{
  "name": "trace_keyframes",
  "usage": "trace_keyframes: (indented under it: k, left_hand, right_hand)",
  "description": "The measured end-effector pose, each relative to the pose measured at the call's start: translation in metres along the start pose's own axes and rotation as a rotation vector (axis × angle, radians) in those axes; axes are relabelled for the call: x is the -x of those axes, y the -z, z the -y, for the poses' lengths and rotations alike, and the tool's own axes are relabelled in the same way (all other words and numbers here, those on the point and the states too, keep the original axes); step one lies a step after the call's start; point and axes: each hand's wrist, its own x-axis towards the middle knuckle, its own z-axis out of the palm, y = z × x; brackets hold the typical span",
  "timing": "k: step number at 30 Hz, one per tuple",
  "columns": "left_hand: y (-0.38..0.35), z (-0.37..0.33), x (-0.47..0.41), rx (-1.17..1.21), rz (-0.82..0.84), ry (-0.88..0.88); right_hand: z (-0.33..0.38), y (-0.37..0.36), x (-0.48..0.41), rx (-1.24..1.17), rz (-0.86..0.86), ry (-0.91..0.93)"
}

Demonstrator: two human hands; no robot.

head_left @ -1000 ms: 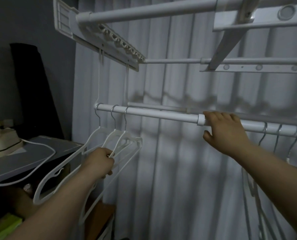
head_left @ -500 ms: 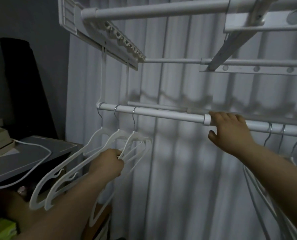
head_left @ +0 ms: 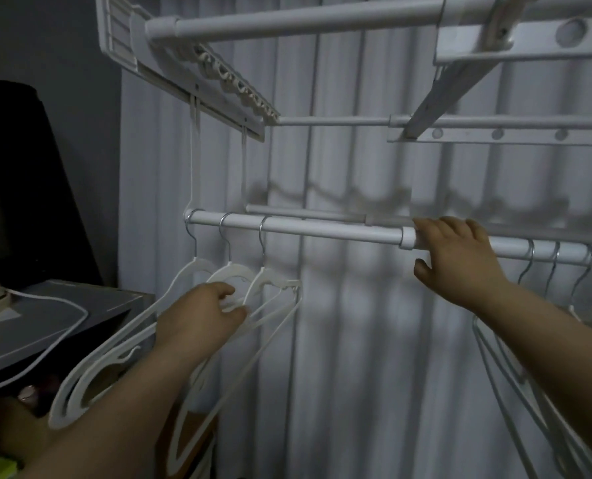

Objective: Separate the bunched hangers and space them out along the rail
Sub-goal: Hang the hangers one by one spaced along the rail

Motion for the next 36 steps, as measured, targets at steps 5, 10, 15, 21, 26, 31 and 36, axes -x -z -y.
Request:
trace_keyframes:
  k: [5, 10, 15, 21, 26, 31, 36]
  left_hand:
    - [0.003, -0.024, 0.01, 0.056, -0.191, -0.172]
    - [-0.029, -0.072, 0.037, 0.328, -0.133, -0.278]
    - [-0.091, -0.122, 0.072, 0.559, 0.154, -0.293]
    - [-0.14, -0.183, 0.118, 0.524, 0.487, -0.214]
    - [-0.16, -0.203, 0.135, 0.332, 0.449, -0.218]
    - [-0.167, -0.201, 0.14, 0.197, 0.367, -0.238]
    - [-0.159, -0.191, 0.138, 0.271, 0.265, -0.1]
  right_hand:
    - [-0.013, 0.013, 0.006, 0.008, -0.018, 0.014]
    - [-0.05, 0.027, 0.016, 0.024, -0.035, 0.054]
    - [-0.101, 0.033, 0.022, 0.028, 0.011, -0.022]
    - [-0.132, 0.025, 0.029, -0.019, 0.12, 0.046]
    - [-0.139, 0.024, 0.027, -0.019, 0.079, 0.109]
    - [-0.143, 0.022, 0.028, -0.043, 0.033, 0.14]
    - [-0.148, 0.018, 0.029, -0.013, 0.03, 0.165]
